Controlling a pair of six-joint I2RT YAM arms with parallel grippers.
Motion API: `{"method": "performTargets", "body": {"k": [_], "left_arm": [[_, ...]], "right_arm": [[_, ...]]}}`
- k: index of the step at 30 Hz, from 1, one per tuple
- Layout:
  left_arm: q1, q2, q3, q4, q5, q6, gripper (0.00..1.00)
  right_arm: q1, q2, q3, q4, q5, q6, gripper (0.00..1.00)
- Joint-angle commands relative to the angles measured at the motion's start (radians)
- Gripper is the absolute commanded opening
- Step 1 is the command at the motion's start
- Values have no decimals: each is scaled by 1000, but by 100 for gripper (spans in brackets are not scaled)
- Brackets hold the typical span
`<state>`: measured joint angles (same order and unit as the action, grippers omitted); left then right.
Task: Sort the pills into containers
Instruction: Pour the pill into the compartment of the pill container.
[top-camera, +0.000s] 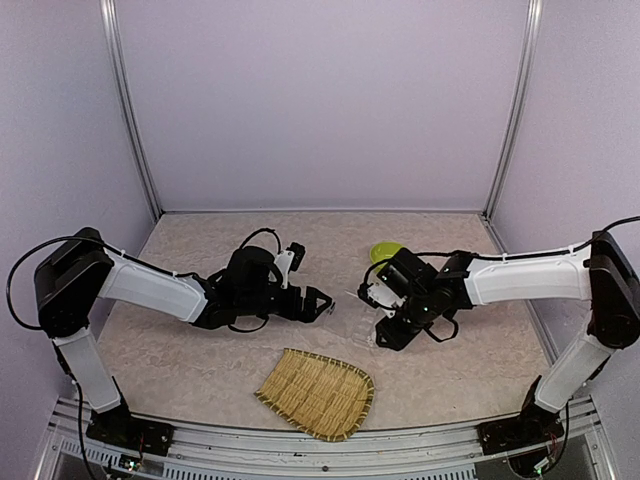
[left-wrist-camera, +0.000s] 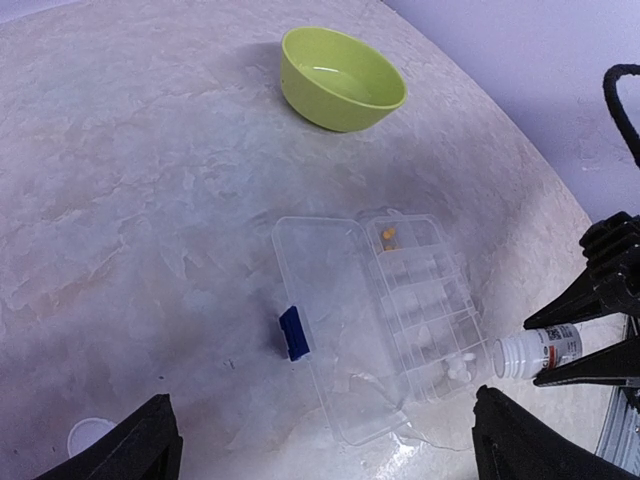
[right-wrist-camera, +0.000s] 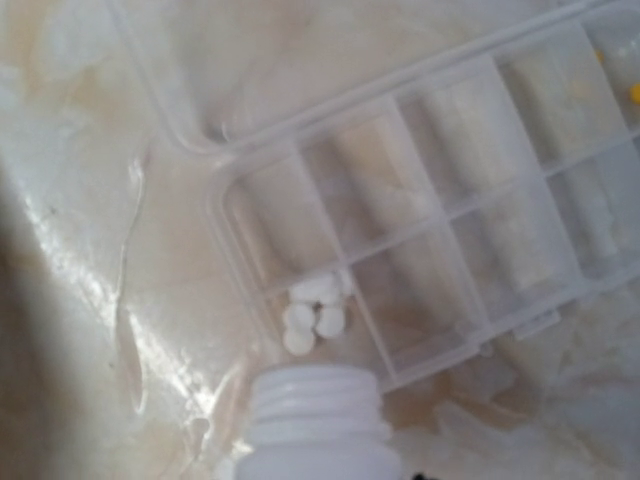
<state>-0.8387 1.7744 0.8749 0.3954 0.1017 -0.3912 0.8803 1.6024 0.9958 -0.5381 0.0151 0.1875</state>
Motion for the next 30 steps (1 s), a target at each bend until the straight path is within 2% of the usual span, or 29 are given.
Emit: {"method": "performTargets", "body": {"k": [1,21,30], "left_arm": [[-7,12,-2,18,10,12,99],[-7,14,-1,18,9,12,99],[-7,17,1,16,11,12,99]], "right_arm": [[-9,19,24,-41,-5,-15,8],[-9,18,9,-5,3,-18,8],[-10,-32,-82,124,-3,-21,7]]}}
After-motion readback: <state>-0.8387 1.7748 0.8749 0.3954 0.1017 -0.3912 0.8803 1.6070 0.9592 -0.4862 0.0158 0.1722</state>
